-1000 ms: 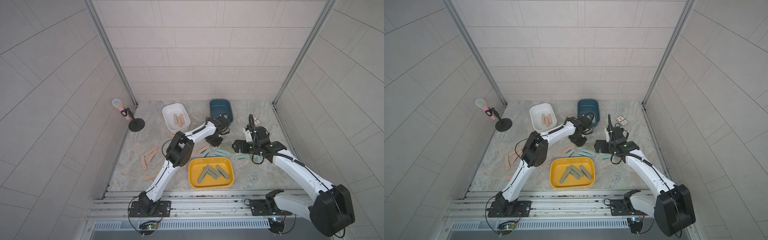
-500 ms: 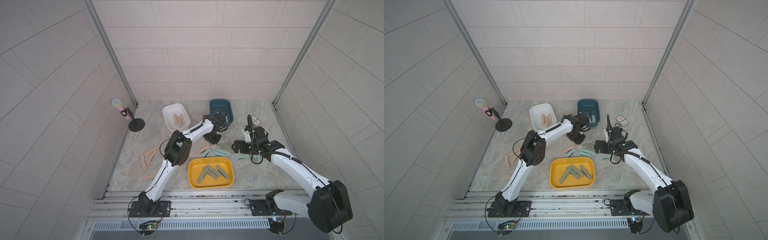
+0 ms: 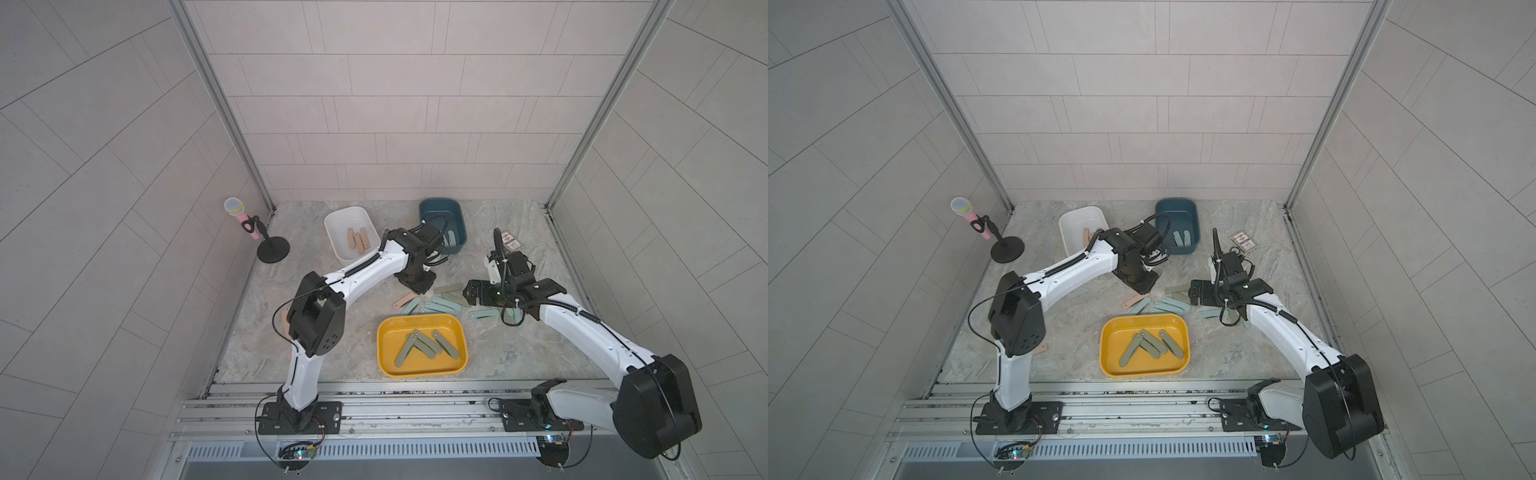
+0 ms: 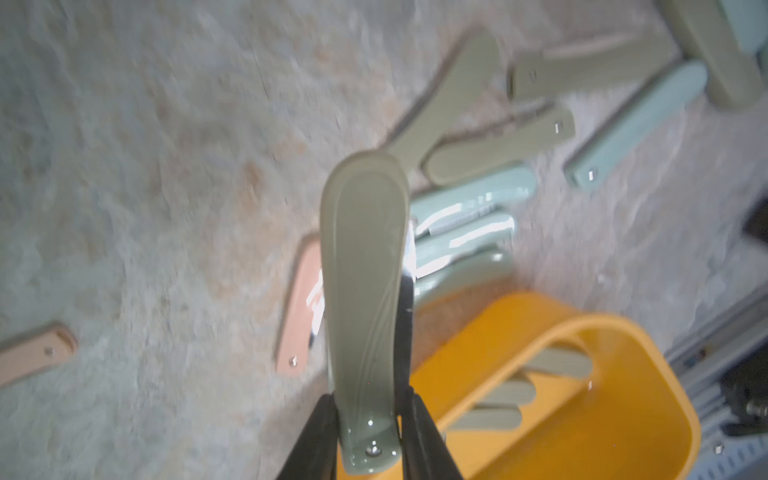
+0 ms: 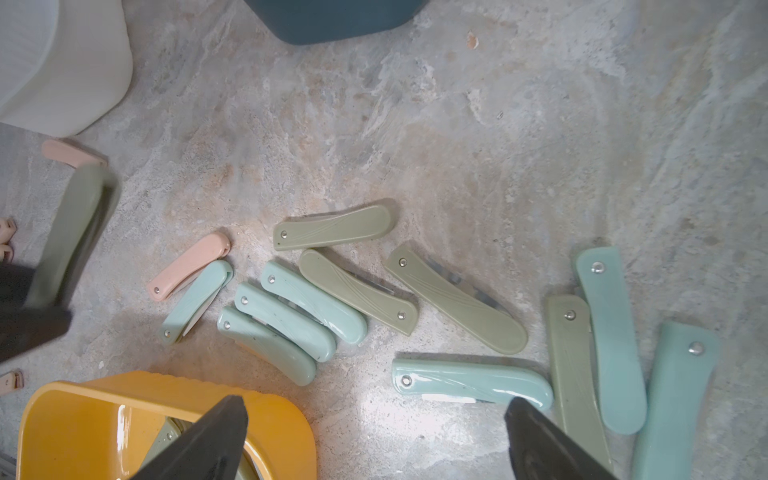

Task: Place the fruit knives into the storage box by color
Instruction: Pick up the fruit knife from the center of the board, then place the fruit knife in the storage box.

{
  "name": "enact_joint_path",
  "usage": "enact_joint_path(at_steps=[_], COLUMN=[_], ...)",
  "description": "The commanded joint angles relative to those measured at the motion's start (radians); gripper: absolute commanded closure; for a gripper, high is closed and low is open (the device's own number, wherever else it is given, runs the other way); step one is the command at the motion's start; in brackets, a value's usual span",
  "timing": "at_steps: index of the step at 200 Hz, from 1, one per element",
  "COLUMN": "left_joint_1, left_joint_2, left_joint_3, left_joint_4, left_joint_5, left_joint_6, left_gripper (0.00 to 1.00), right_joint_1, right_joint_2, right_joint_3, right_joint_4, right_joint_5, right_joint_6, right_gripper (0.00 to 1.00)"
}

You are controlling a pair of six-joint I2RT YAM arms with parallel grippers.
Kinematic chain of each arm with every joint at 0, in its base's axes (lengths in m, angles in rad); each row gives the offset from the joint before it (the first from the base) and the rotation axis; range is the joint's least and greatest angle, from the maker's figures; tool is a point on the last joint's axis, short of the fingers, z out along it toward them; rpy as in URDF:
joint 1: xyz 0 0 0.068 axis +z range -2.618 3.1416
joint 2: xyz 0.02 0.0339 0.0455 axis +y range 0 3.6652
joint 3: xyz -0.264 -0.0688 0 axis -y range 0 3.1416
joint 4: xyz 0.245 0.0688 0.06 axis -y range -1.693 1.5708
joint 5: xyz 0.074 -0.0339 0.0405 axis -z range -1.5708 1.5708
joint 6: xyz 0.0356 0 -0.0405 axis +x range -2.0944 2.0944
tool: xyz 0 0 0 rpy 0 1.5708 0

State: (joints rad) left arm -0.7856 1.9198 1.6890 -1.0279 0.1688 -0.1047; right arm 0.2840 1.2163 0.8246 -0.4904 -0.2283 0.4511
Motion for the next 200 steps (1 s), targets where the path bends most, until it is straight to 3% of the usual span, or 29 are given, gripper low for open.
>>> enact_joint_path(at_steps=[1,54,115,139,200], left_joint_1=[-0.055,-0.164,-0.198,-0.198,-0.179], left_joint_2=[-0.114,-0.263,-0.236,-0.222,-0.235], left_joint_3=[-0.164,-0.455,-0.533,-0.549,-0.529], left_joint_4=[-0.035,0.039,0.102,0.124,0.13], left_joint_5=[-0.006,0.03,0.021,0.029,0.061], left_joint_6=[0.014,-0.039,-0.032,-0.027,-0.024], left_gripper=[1.0,1.0,0.97,0.87,0.48], right_joint_1=[-0.008,-0.008,-0.005,0.002,0.031], right_joint_2=[-0.008,-0.026,0.025,0.057,0.187], right_joint_3=[0.027,0.01,0.039,0.061,0.108], right_joint_4=[-0.023,-0.023,-0.011,-0.001,0.046], right_joint_5=[0.025,0.01,-0.058,-0.076,-0.11], right_joint_6=[-0.009,0.003,0.021,0.024,0.041], right_gripper=[0.0,0.0,0.0,0.0,0.0])
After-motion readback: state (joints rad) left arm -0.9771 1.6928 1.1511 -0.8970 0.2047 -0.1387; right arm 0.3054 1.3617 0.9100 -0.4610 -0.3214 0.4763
